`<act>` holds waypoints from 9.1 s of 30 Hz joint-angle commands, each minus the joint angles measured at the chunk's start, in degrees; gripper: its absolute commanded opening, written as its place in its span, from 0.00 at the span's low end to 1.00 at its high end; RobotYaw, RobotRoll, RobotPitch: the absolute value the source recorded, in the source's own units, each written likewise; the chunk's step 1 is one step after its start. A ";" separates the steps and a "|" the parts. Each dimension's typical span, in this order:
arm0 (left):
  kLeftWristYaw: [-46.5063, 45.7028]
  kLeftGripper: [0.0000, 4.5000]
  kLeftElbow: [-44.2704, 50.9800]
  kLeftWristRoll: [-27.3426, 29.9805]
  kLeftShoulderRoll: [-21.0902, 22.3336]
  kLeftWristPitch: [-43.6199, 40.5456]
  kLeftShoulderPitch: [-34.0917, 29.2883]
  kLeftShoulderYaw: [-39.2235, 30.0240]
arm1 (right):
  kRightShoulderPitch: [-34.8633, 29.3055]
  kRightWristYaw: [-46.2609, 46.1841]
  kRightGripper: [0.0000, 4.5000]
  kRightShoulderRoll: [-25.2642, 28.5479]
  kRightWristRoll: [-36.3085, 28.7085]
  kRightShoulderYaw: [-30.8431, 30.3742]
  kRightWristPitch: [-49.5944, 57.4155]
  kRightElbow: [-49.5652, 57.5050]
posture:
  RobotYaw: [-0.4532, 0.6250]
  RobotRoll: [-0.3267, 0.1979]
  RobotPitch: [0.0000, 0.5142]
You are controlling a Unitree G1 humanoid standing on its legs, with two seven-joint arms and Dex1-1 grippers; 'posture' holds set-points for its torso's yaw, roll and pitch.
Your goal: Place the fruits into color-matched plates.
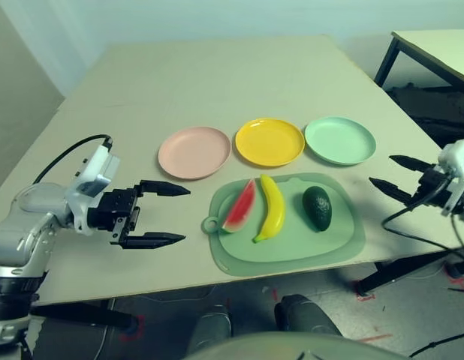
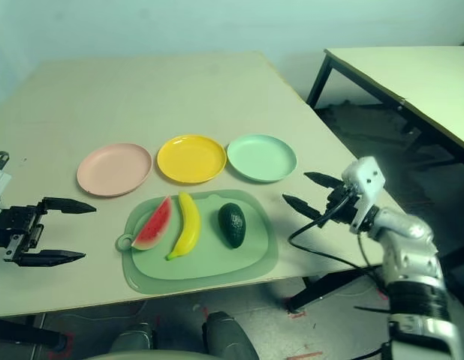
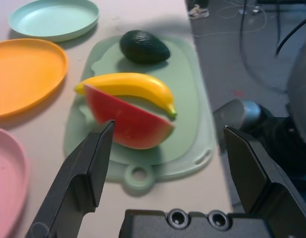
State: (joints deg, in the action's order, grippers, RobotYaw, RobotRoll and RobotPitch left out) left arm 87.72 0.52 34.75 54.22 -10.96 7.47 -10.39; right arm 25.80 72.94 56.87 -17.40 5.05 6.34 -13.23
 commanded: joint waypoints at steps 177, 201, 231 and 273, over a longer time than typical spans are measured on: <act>-9.78 1.00 2.75 -1.96 -3.50 -11.84 1.26 3.58 | 30.51 14.96 0.99 -25.01 28.05 -45.18 -42.80 3.29 | 0.36 0.62 0.09; -12.34 1.00 5.56 -0.19 -3.62 -12.90 -1.39 0.65 | 32.52 7.08 0.99 -32.01 39.92 -49.33 -53.40 -20.44 | 0.41 0.62 0.13; -12.17 1.00 2.63 -1.26 -5.02 -9.97 0.65 1.55 | 30.21 11.63 0.36 -28.14 39.16 -49.52 -52.65 -19.28 | 0.40 0.62 0.13; -29.32 1.00 5.09 -0.04 -13.23 -13.35 2.05 -2.33 | 50.00 -5.03 0.36 -34.26 41.16 -38.81 -42.18 -54.28 | 0.39 0.62 0.09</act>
State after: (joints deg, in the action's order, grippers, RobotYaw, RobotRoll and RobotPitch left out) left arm 58.88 4.45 34.33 41.39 -23.41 10.04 -12.78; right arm 74.68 69.92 23.11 22.34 -34.07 -36.37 -65.80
